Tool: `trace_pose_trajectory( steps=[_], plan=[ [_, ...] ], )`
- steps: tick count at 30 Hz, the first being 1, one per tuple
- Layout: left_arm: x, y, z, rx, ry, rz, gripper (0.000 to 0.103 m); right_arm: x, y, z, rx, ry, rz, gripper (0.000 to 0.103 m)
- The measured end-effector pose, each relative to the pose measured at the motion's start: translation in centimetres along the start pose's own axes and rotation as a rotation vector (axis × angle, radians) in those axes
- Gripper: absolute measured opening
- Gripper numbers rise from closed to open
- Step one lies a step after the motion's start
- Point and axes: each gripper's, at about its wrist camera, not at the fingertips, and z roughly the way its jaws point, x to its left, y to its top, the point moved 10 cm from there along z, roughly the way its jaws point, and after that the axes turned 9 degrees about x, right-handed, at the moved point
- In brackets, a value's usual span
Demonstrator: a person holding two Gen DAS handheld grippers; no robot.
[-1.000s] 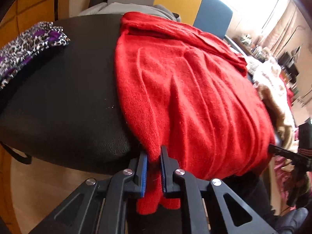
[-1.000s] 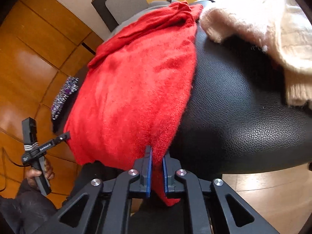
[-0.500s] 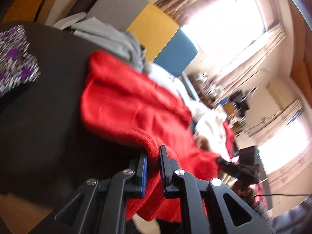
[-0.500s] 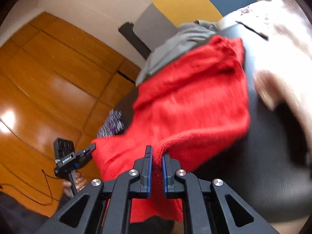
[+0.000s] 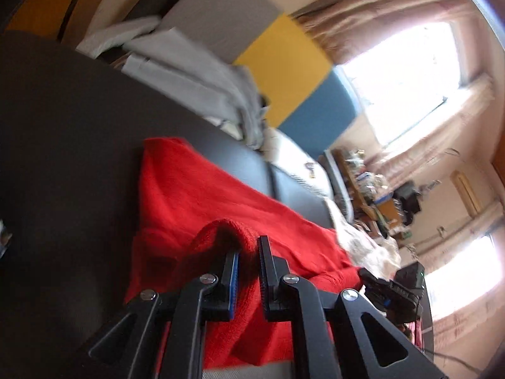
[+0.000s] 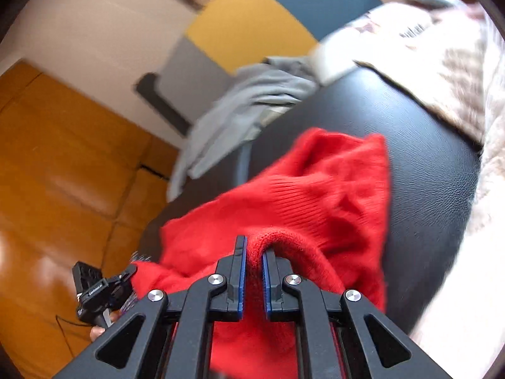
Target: Fold clothes
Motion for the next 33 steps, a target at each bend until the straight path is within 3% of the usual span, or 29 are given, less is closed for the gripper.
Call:
trace_pose_trajectory(
  steps=[5, 10, 12, 18, 21, 23, 24, 28, 30, 32, 33],
  plan=[
    [2.9, -0.9, 4.2, 0.072, 0.049, -0.033, 0.009, -3.0, -0.6, 1.5, 0.026, -0.045, 0.02, 0.007],
    [3.8, -6.3, 3.0, 0.114, 0.073, -0.039, 0.009, -2.6, -4.0, 0.2, 0.083, -0.106, -0.054, 0.006],
    [4.1, -9.0, 1.9, 0.117, 0.046, -0.057, 0.009, -2.8, -6.1, -0.1, 0.126, -0.152, -0.073, 0.006],
    [3.8, -14.6, -1.1, 0.135, 0.073, -0.07, 0.009, -2.5, -11.0, -2.1, 0.163, -0.143, -0.062, 0.009],
    [3.6, -16.5, -2.5, 0.132, 0.082, -0.072, 0.009, -1.7, -13.1, -3.3, 0.19, -0.07, -0.037, 0.024],
    [3.6, -16.9, -3.4, 0.111, 0.06, -0.086, 0.01, -1.0, -13.9, -3.8, 0.198, 0.006, -0.021, 0.063],
    [3.5, -17.0, -4.0, 0.094, 0.038, -0.1, 0.011, -0.5, -14.2, -4.1, 0.195, 0.026, -0.026, 0.067],
    [2.5, -17.5, -5.4, 0.056, 0.014, -0.085, 0.011, 1.1, -15.5, -4.6, 0.203, 0.027, -0.11, 0.066],
    [1.7, -18.0, -5.4, 0.064, 0.017, -0.059, 0.011, 1.5, -16.2, -4.3, 0.219, 0.006, -0.161, 0.058],
    [1.2, -18.4, -4.9, 0.079, 0.032, -0.043, 0.012, 1.5, -16.4, -3.7, 0.225, -0.046, -0.2, 0.032],
    [1.0, -18.7, -4.9, 0.082, 0.035, -0.038, 0.012, 1.6, -16.3, -3.3, 0.225, -0.061, -0.213, 0.026]
  ],
)
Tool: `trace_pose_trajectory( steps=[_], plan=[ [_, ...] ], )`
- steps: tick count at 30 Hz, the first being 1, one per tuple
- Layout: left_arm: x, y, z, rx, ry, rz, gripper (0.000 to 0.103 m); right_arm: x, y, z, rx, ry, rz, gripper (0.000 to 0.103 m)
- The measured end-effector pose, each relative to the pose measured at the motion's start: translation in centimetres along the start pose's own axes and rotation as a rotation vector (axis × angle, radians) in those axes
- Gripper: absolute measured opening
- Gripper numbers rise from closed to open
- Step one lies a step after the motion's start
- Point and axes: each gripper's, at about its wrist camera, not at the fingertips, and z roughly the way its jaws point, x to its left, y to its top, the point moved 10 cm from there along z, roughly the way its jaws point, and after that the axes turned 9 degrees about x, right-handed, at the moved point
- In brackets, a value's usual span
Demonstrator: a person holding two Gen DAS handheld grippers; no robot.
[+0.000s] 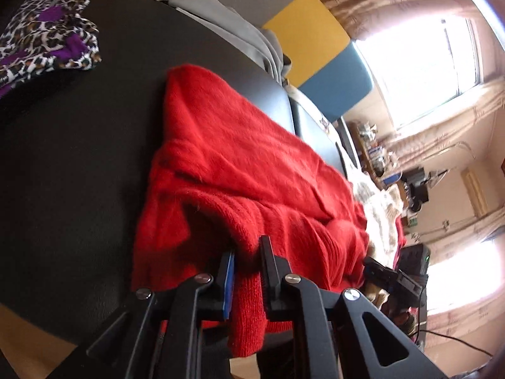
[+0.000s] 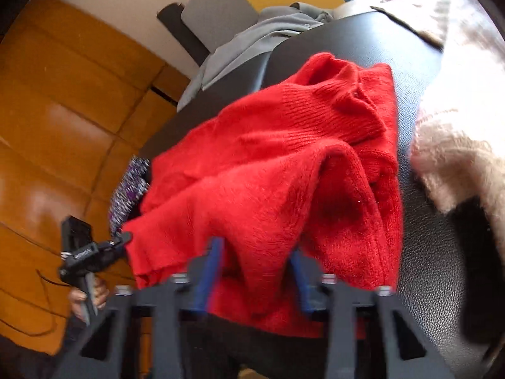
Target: Fold clothes
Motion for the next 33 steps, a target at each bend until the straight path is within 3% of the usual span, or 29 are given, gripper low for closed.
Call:
trace_pose_trajectory(
  steps=[2, 4, 9, 12, 15, 16, 18, 22, 26, 28, 30, 31, 32, 33],
  plan=[
    [0.1, -0.5, -0.4, 0.002, -0.015, -0.019, 0.012, -0.3, 0.4, 0.0, -0.014, -0.034, -0.012, 0.02],
    [0.4, -0.8, -1.1, -0.013, -0.055, -0.044, 0.015, -0.4, 0.4, -0.3, -0.026, -0.035, -0.018, 0.018],
    [-0.2, -1.7, -1.3, 0.0, -0.059, -0.028, 0.019, -0.1, 0.5, 0.0, -0.022, -0.041, -0.04, 0.017],
    [-0.6, -2.1, 0.7, 0.048, 0.061, 0.06, 0.021, 0.3, 0.3, 0.1, -0.013, -0.032, -0.056, 0.016],
    [-0.5, -2.7, 2.6, 0.126, 0.131, 0.116, 0.012, 0.4, 0.4, 0.2, -0.007, -0.01, -0.05, 0.015],
    [-0.9, -2.7, 2.5, 0.13, 0.103, 0.13, 0.011, 0.7, 0.5, 0.0, -0.008, 0.011, -0.049, 0.014],
    [-2.6, -2.0, 1.4, 0.118, -0.03, 0.136, 0.011, 1.7, 1.0, -0.6, -0.025, 0.067, -0.051, 0.014],
    [-4.3, 2.8, -2.5, -0.016, -0.252, 0.075, 0.011, 2.9, 3.6, -2.5, -0.092, 0.192, -0.016, 0.013],
    [-3.2, 8.3, -3.0, -0.098, -0.315, -0.015, 0.01, 2.3, 7.9, -3.3, -0.181, 0.286, 0.081, 0.013],
    [-1.4, 10.2, -1.3, -0.087, -0.287, -0.088, 0.01, 0.9, 9.8, -2.6, -0.195, 0.281, 0.147, 0.014],
    [0.3, 11.2, 0.7, -0.062, -0.255, -0.151, 0.011, -0.8, 11.1, -1.4, -0.189, 0.294, 0.231, 0.019],
    [0.8, 11.5, 1.5, -0.05, -0.242, -0.186, 0.011, -1.4, 11.4, -1.0, -0.181, 0.296, 0.259, 0.028],
    [1.4, 11.6, 2.2, -0.034, -0.242, -0.224, 0.011, -2.2, 11.7, -0.4, -0.17, 0.303, 0.294, 0.047],
    [1.8, 11.7, 2.4, -0.03, -0.25, -0.251, 0.011, -2.7, 12.0, -0.3, -0.171, 0.325, 0.328, 0.054]
  ],
)
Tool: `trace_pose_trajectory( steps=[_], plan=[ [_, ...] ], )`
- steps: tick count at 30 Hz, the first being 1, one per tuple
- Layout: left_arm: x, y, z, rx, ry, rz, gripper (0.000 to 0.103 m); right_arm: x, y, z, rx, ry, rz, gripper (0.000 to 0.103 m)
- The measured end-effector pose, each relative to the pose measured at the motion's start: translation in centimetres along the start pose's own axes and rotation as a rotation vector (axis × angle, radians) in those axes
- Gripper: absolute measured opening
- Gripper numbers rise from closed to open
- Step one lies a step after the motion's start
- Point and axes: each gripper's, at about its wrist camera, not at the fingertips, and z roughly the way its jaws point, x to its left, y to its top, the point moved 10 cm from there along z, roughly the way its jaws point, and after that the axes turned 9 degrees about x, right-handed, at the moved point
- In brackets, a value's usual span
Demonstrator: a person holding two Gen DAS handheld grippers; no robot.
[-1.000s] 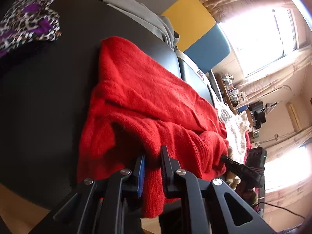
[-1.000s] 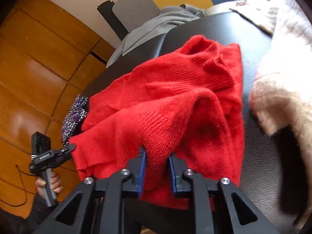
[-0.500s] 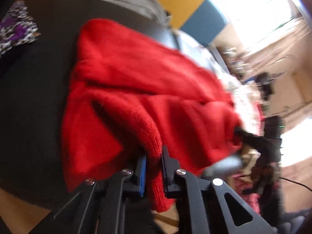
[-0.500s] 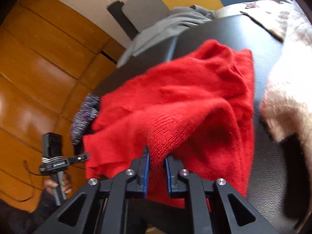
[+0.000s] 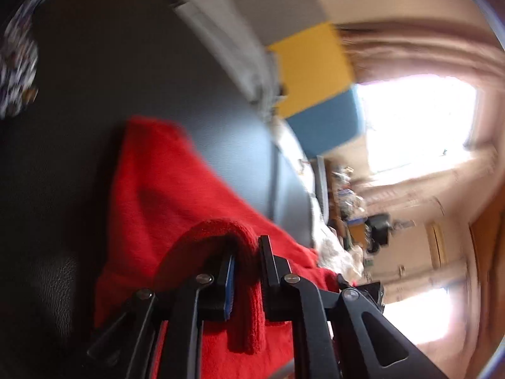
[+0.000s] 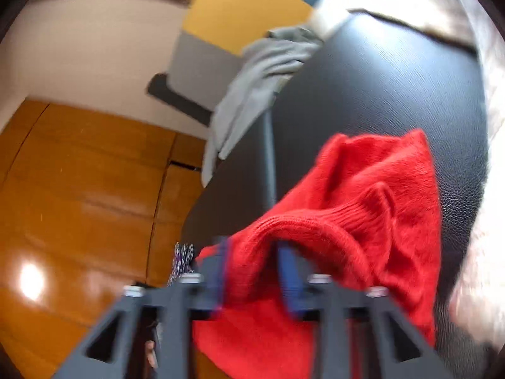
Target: Fold clothes
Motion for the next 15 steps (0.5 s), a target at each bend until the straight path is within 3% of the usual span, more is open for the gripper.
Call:
trace_pose_trajectory(
  steps=[2, 6, 8, 9, 11, 15],
  plan=[
    [0.2, 0.3, -0.3, -0.014, -0.012, -0.022, 0.012, -0.3, 0.8, -0.3, -0.012, 0.032, 0.041, 0.058],
    [-0.6, 1.1, -2.5, -0.079, -0.055, -0.01, 0.016, 1.9, 1.0, -2.4, -0.04, 0.045, -0.039, 0.062],
    [-1.1, 1.7, -3.8, -0.108, -0.098, -0.02, 0.017, 2.9, 1.1, -3.6, -0.054, 0.054, -0.071, 0.069],
    [-1.0, 2.1, -4.4, -0.123, -0.085, -0.022, 0.017, 3.1, 1.2, -4.0, -0.063, 0.034, -0.083, 0.07],
    [-0.7, 2.8, -5.5, -0.155, -0.046, -0.023, 0.017, 3.0, 1.0, -4.6, -0.079, -0.063, -0.13, 0.07],
    [0.1, 2.9, -6.8, -0.181, 0.185, 0.088, 0.017, 2.6, 0.3, -4.2, -0.062, -0.359, -0.32, 0.07]
  ],
)
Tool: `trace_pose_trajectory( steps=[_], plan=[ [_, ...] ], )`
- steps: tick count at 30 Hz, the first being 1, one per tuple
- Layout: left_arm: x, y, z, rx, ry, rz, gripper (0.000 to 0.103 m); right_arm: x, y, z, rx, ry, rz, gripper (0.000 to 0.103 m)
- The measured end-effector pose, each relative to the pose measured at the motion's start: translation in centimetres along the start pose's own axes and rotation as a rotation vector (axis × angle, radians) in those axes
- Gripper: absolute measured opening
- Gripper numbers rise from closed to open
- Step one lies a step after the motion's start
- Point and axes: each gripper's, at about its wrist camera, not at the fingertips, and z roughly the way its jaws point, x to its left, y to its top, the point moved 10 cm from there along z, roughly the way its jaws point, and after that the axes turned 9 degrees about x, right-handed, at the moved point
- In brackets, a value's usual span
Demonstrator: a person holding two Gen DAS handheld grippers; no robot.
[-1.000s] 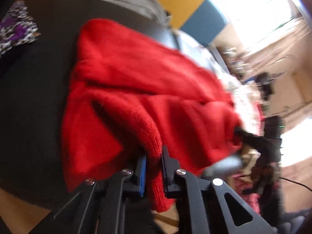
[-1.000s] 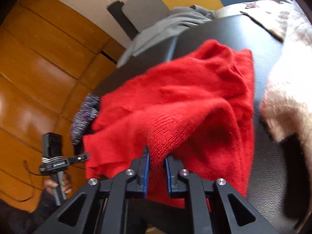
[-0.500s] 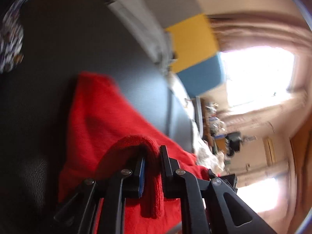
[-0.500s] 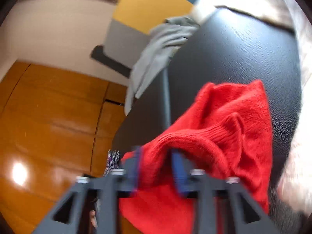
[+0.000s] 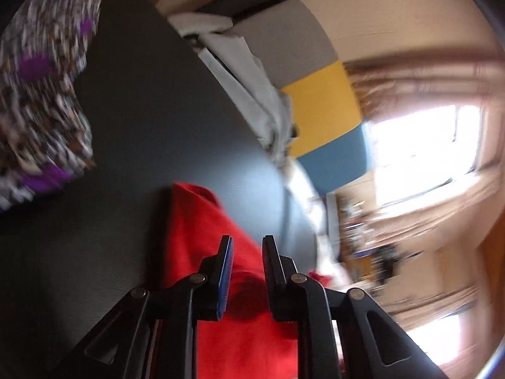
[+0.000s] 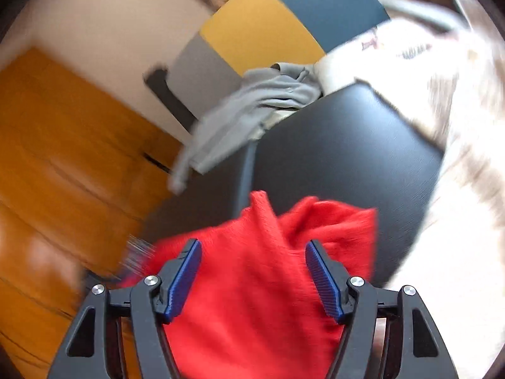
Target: Fold clothes
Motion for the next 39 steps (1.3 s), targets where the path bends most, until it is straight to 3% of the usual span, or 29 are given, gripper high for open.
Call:
trace_pose_trajectory(
  steps=[3, 6, 8, 9, 11, 13, 17, 21, 24, 26, 29, 33, 34, 35, 36, 39],
  plan=[
    [1.2, -1.1, 0.3, 0.023, 0.188, 0.131, 0.017, -0.3, -1.2, 1.4, 0.065, -0.144, -0.149, 0.068],
    [1.7, -3.2, 1.5, 0.096, 0.299, 0.259, 0.017, -1.1, -1.7, 2.7, 0.108, -0.215, -0.219, 0.068],
    [1.5, -4.0, 2.6, 0.128, 0.333, 0.324, 0.017, -1.5, -1.7, 3.5, 0.125, -0.221, -0.22, 0.065],
    [1.1, -4.2, 3.1, 0.142, 0.33, 0.347, 0.019, -1.5, -1.5, 4.1, 0.135, -0.217, -0.216, 0.063],
    [0.1, -4.0, 4.1, 0.151, 0.32, 0.396, 0.021, -1.5, -1.5, 4.9, 0.154, -0.225, -0.224, 0.041],
    [-1.0, -3.8, 5.0, 0.158, 0.309, 0.447, 0.023, -1.5, -1.7, 5.4, 0.168, -0.258, -0.244, 0.027],
    [-2.3, -2.9, 7.4, 0.2, 0.293, 0.493, 0.026, -1.2, -2.2, 5.4, 0.161, -0.29, -0.279, 0.017],
    [-3.0, -3.0, 7.0, 0.23, 0.244, 0.479, 0.026, -0.9, -2.0, 5.7, 0.153, -0.308, -0.287, 0.015],
    [-3.7, -2.4, 6.1, 0.21, 0.147, 0.408, 0.026, -0.8, -2.0, 5.8, 0.155, -0.31, -0.287, 0.015],
    [-3.8, -2.4, 5.4, 0.19, 0.126, 0.398, 0.026, -0.7, -1.9, 5.9, 0.154, -0.289, -0.274, 0.016],
    [-4.2, -2.2, 5.9, 0.187, 0.137, 0.414, 0.027, -1.1, -1.9, 6.4, 0.183, -0.223, -0.208, 0.025],
    [-3.7, -3.4, 8.9, 0.284, 0.231, 0.458, 0.026, -1.3, -2.2, 6.7, 0.188, -0.203, -0.196, 0.03],
    [-3.6, -3.7, 9.3, 0.292, 0.257, 0.469, 0.023, -1.2, -2.3, 6.6, 0.184, -0.217, -0.208, 0.026],
    [-3.5, -3.9, 9.5, 0.295, 0.282, 0.48, 0.018, -1.0, -2.3, 6.4, 0.175, -0.247, -0.231, 0.013],
    [-3.8, -3.7, 9.0, 0.275, 0.275, 0.469, 0.008, -0.7, -2.3, 6.0, 0.164, -0.263, -0.251, 0.013],
    [-4.3, -2.6, 6.1, 0.195, 0.201, 0.383, 0.008, 0.5, -1.9, 3.8, 0.101, -0.308, -0.305, 0.012]
  ],
)
